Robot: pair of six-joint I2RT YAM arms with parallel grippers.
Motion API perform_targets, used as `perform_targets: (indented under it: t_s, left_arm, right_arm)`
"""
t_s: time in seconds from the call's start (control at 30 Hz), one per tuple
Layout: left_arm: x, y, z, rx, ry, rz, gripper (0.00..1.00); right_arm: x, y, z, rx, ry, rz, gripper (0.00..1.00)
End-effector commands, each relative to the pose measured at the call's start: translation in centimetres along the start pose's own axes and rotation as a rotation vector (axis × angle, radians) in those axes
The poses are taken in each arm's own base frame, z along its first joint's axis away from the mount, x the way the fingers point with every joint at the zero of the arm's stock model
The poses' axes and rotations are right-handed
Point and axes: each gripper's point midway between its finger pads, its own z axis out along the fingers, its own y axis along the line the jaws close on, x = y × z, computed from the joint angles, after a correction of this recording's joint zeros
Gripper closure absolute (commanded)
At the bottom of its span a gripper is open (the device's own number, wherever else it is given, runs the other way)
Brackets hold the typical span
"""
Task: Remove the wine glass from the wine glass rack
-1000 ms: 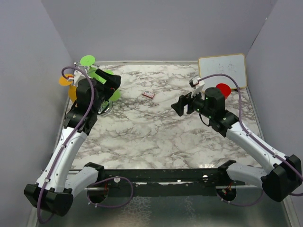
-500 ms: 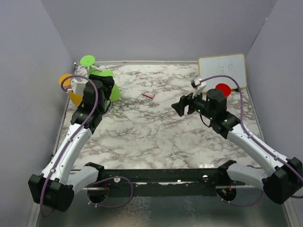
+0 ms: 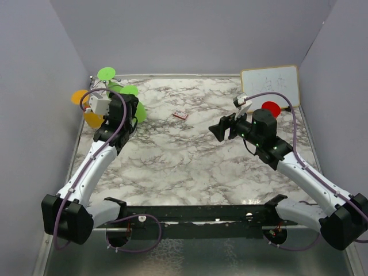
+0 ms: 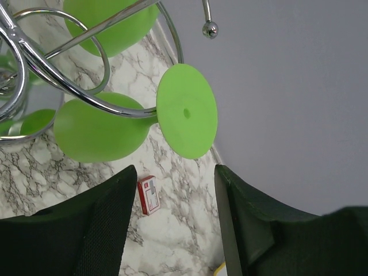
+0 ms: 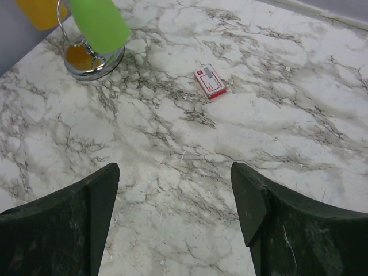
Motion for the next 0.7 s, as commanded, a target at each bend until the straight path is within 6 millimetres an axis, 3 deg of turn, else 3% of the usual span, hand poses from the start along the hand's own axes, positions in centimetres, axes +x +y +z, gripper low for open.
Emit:
perform_targets:
  t_s: [0.0, 0.67]
  left_arm:
    - [-2.0, -2.1, 0.6, 0.022, -0.082, -0.059, 0.42]
    - [-2.2, -0.3, 2.7, -0.056, -0.127, -0.042, 0.56]
  right_arm:
    - [-1.3, -0.3, -0.4, 0.019, -0.059, -0.013, 0.21]
    - [-1.2, -0.2, -0.3, 0.015, -0.063, -0.014, 0.22]
